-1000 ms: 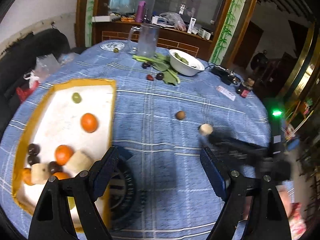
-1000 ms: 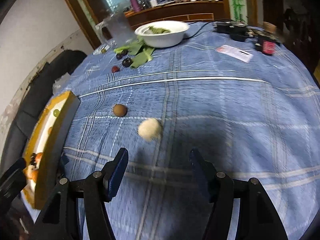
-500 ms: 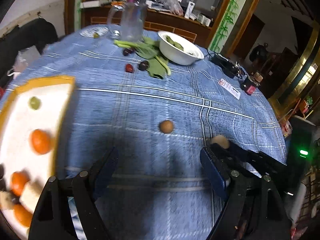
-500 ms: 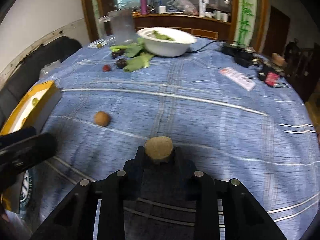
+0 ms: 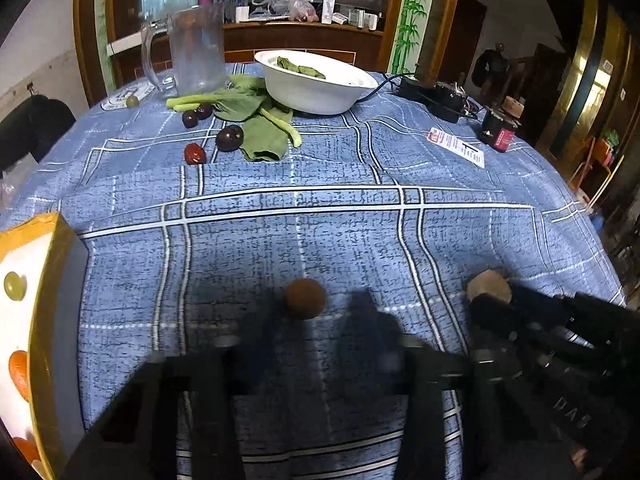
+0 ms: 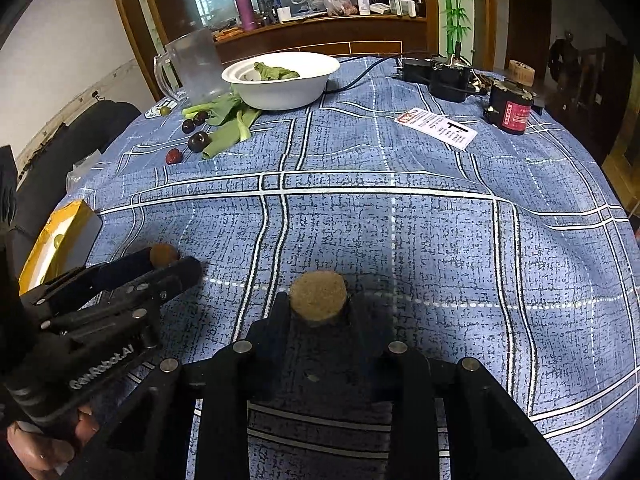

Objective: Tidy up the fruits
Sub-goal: 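Grasp the brown round fruit with the left tool while the right tool grasps the white piece, then carry the brown fruit and white piece over the tray and open both tools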

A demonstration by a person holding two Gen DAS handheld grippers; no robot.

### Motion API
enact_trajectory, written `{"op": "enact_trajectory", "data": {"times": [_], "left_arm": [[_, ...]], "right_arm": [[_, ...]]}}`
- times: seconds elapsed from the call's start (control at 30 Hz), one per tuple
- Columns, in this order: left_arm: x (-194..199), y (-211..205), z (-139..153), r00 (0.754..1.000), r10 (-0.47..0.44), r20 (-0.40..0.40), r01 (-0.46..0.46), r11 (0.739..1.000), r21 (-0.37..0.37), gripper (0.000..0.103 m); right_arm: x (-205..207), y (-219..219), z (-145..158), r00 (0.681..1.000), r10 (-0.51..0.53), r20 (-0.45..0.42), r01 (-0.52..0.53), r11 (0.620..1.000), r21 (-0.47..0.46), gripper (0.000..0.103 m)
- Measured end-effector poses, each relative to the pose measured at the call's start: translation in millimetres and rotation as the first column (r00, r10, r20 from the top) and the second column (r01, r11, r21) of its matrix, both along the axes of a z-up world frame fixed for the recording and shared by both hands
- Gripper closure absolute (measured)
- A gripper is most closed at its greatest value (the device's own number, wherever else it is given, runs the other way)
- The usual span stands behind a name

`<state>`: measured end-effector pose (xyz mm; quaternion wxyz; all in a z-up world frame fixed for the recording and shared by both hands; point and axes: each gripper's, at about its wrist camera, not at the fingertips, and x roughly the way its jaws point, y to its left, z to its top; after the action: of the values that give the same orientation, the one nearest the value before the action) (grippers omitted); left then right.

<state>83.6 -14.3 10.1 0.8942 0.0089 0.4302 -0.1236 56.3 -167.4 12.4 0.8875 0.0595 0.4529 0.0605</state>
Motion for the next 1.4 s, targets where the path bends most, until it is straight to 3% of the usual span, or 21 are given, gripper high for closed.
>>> {"op": "enact_trajectory", "data": {"times": [0.2,0.63,0.77,0.93,1.2,1.33,1.4], "left_arm": [[-1.2,20.6,0.9,0.999,0.046,-0.023,-0.048,0.993,-0.107,0.082],[-31.7,14.0,17.0,0.999,0.037,0.010,-0.036,0.991,-0.129,0.082],[-64.1,41.2,38.6,0.996,0.076,0.037,-0.068,0.980,-0.185,0.082],[-107.0,97.4,62.3,0.982,0.173,0.078,-0.155,0.969,-0.192,0.082],[-161.0,216.5,76.4,0.896,0.435,0.083,-0.405,0.881,-0.245,0.082],[-174.9,259.5,64.0,0.842,0.537,0.044,-0.508,0.819,-0.267,0.082],[-180.1,271.8,57.5,0.831,0.555,0.023,-0.528,0.802,-0.281,0.082]], "right_arm": [[-1.9,-2.0,1.5,1.000,-0.003,0.010,0.002,1.000,0.016,0.072],[-15.0,18.8,16.3,0.993,0.084,0.082,-0.088,0.995,0.046,0.072],[-22.8,29.6,20.6,0.987,0.122,0.106,-0.127,0.991,0.038,0.072],[-33.8,47.7,20.4,0.980,0.154,0.128,-0.153,0.988,-0.016,0.072],[-51.3,74.1,26.9,0.976,0.160,0.145,-0.152,0.987,-0.060,0.072],[-67.9,103.7,42.8,0.965,0.219,0.144,-0.220,0.975,-0.008,0.072],[-76.4,127.7,52.9,0.949,0.275,0.151,-0.277,0.961,-0.008,0.071]]}}
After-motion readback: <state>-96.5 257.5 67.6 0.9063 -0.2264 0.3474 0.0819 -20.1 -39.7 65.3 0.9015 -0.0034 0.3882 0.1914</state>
